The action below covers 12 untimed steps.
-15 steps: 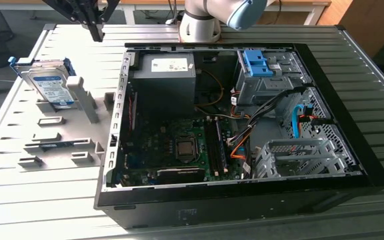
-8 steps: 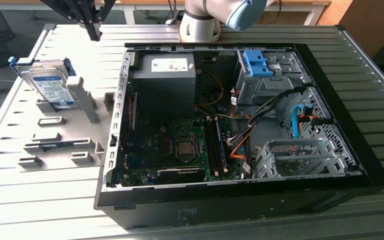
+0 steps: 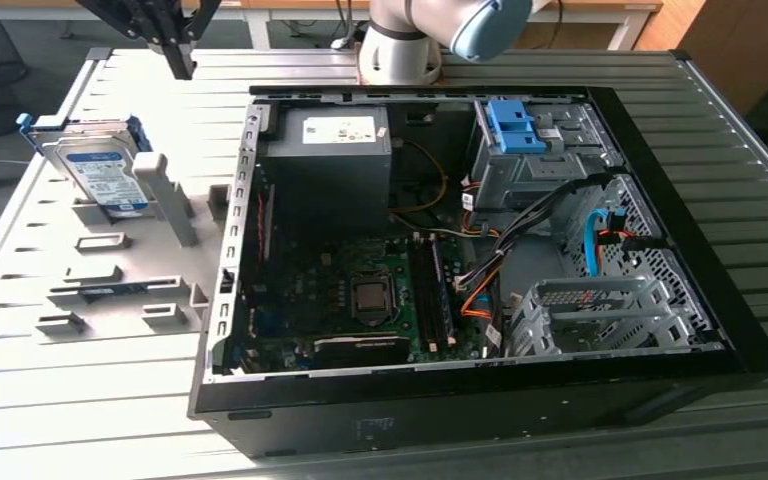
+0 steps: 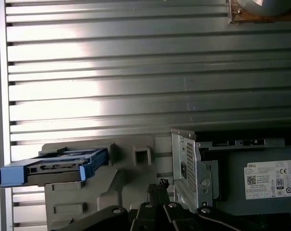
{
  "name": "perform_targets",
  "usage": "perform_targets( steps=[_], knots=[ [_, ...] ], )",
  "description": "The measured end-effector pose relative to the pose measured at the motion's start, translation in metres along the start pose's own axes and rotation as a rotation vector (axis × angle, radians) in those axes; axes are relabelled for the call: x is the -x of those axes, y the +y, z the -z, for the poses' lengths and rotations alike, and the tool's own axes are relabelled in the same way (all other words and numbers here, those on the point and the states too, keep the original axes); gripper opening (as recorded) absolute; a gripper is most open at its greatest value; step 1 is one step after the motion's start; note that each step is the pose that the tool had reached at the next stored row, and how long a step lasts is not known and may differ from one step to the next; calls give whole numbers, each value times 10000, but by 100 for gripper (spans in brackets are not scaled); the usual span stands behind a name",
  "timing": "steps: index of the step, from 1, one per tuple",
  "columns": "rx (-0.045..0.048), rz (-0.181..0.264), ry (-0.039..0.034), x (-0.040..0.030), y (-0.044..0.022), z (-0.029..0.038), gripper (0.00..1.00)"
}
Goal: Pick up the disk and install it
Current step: 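Reach for the disk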
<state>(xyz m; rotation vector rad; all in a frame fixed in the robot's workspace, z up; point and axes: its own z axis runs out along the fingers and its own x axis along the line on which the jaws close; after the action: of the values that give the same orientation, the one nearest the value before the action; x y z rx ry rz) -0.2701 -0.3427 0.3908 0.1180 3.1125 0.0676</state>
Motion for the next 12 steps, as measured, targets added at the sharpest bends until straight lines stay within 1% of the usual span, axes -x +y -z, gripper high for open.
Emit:
perform_targets(
  steps=[7,12],
  knots=[
    [0,0,1,-62,31,0,11],
    [0,1,1,-67,35,-1,11]
  ],
)
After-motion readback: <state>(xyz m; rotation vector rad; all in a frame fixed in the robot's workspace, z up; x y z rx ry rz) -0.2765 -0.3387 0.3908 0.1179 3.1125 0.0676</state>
